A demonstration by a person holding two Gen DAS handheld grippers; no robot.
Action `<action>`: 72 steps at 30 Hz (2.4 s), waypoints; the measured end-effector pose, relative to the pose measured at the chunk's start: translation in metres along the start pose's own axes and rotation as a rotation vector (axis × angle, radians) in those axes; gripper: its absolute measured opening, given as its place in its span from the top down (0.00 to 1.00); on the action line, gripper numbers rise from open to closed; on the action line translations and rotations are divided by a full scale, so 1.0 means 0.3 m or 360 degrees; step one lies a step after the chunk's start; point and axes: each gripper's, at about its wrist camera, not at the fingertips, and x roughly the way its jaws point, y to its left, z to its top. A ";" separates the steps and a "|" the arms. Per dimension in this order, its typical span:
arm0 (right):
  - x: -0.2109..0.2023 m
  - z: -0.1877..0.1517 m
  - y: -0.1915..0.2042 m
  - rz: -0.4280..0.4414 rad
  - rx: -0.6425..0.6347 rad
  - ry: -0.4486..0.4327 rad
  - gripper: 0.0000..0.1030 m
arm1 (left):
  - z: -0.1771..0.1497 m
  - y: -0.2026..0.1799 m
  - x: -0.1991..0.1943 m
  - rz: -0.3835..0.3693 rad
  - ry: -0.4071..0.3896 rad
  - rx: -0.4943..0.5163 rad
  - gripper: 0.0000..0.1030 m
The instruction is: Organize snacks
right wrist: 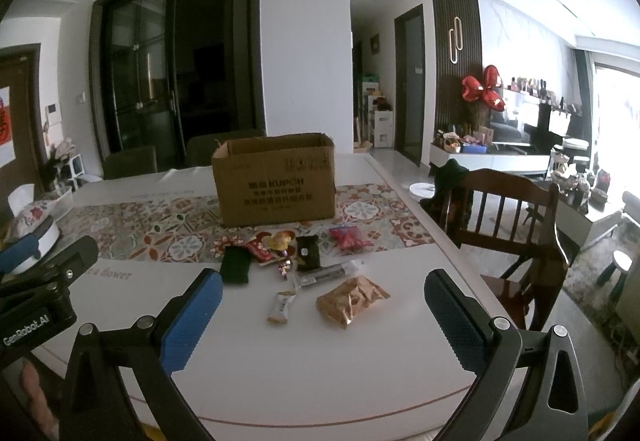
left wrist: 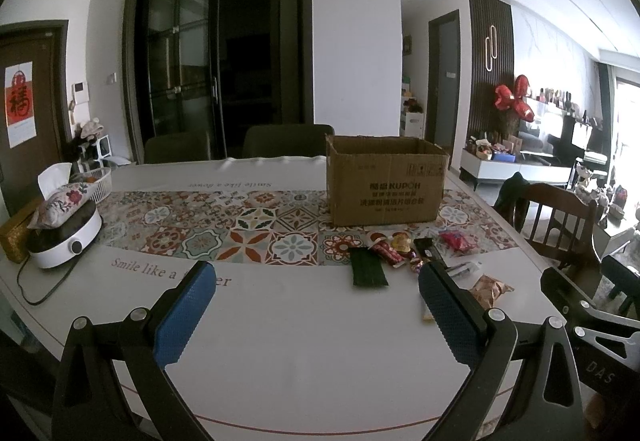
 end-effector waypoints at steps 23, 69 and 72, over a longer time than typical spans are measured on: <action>-0.002 -0.006 -0.001 -0.0001 -0.0003 -0.0012 0.01 | -0.005 0.000 -0.001 0.0002 -0.0004 -0.0002 0.00; 0.284 -0.040 -0.181 -0.0008 0.0238 0.0189 0.03 | -0.039 -0.250 0.350 -0.0338 0.0327 0.0310 0.15; 0.336 -0.055 -0.191 0.0002 0.0259 0.0235 0.05 | -0.055 -0.277 0.407 -0.0376 0.0391 0.0308 0.18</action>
